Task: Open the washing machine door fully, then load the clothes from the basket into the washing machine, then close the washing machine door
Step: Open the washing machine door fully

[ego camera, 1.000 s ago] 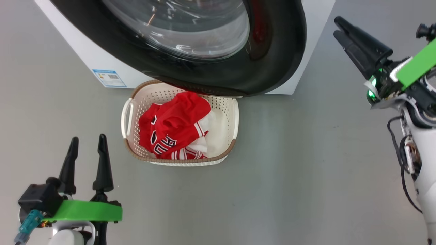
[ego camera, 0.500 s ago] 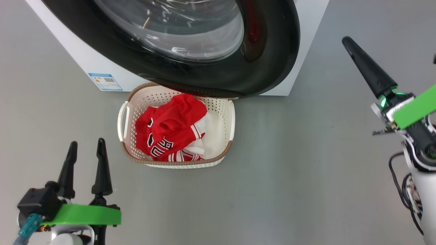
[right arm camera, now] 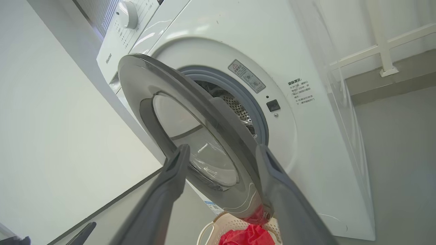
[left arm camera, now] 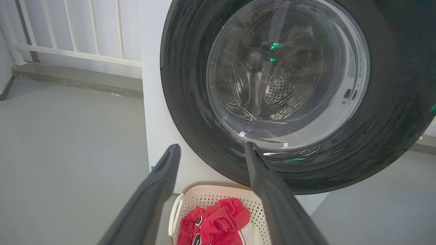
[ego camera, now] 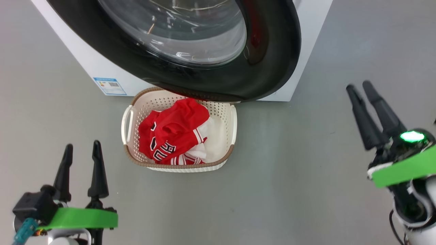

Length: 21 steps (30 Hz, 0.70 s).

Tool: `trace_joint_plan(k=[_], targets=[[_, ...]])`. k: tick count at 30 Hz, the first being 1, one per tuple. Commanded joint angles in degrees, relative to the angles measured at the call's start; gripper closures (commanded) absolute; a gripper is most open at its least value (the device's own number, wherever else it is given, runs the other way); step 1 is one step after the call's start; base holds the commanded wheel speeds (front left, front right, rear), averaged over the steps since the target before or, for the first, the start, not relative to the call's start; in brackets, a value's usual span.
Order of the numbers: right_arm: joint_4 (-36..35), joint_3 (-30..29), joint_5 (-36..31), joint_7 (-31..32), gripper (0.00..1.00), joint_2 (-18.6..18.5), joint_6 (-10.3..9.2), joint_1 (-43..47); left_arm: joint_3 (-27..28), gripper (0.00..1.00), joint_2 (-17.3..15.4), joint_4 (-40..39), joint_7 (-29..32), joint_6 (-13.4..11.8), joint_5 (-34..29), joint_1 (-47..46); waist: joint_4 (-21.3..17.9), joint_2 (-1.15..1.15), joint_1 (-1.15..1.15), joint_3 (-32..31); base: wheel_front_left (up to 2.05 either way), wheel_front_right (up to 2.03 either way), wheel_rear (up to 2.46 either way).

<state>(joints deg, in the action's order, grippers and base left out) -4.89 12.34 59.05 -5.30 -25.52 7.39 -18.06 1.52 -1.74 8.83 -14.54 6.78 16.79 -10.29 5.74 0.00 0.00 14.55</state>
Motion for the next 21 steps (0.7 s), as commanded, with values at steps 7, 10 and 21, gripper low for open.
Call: trace_joint_plan(k=[7,10,21], targets=[[3.2,3.5,-11.7,-9.0,0.00,-1.7,0.10,3.2,1.7,0.00,-1.1,-2.2,-0.5,0.1,-0.8,1.1,-0.7,0.00,0.00,-0.3,0.00,0.00,0.00],[5.5,1.7,-16.9,-9.6,0.00,0.1,0.10,3.6,1.5,0.00,-1.1,-2.3,-0.5,0.1,-0.9,1.1,-0.7,0.00,0.00,-0.3,0.00,0.00,0.00],[5.1,-1.7,-28.7,-9.7,0.00,6.8,0.10,5.4,0.7,0.00,-1.1,-1.9,-0.5,0.2,-0.7,1.2,-0.2,0.00,0.00,-0.8,0.00,0.00,0.00]])
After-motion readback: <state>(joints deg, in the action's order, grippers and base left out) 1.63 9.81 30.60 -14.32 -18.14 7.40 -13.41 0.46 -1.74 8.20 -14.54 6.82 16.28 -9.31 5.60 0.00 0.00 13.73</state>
